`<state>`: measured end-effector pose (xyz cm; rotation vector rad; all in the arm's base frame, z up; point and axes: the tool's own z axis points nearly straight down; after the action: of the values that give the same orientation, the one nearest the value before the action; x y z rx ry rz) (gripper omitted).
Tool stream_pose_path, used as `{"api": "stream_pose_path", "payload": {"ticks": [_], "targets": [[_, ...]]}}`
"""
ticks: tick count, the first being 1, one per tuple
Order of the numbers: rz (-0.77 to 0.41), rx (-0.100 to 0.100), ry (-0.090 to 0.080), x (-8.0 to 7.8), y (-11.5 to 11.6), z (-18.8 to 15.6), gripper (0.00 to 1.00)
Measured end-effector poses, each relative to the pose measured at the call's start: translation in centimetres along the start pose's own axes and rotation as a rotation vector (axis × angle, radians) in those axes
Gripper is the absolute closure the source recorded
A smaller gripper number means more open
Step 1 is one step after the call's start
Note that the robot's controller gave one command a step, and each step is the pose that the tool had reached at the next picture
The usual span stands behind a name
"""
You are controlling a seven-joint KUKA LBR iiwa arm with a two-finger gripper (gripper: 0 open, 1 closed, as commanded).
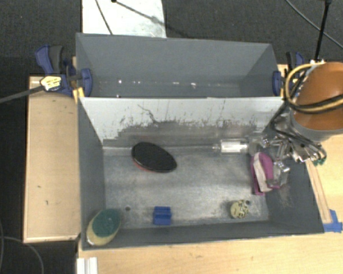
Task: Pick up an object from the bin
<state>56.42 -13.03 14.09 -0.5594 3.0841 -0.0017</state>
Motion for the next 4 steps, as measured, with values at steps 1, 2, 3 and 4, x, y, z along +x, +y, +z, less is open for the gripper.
{"api": "stream_pose_path", "payload": {"ticks": [1,2,3,4], "targets": [[0.000,-0.004,0.006,-0.2,-2.4,4.7,0.00],[-0.467,-0.010,0.002,-2.4,-2.3,5.2,0.00],[-0.854,-0.018,-0.013,-2.5,-1.5,3.6,0.00],[-0.957,-0.011,-0.028,-2.6,-1.0,4.2,0.00]]}}
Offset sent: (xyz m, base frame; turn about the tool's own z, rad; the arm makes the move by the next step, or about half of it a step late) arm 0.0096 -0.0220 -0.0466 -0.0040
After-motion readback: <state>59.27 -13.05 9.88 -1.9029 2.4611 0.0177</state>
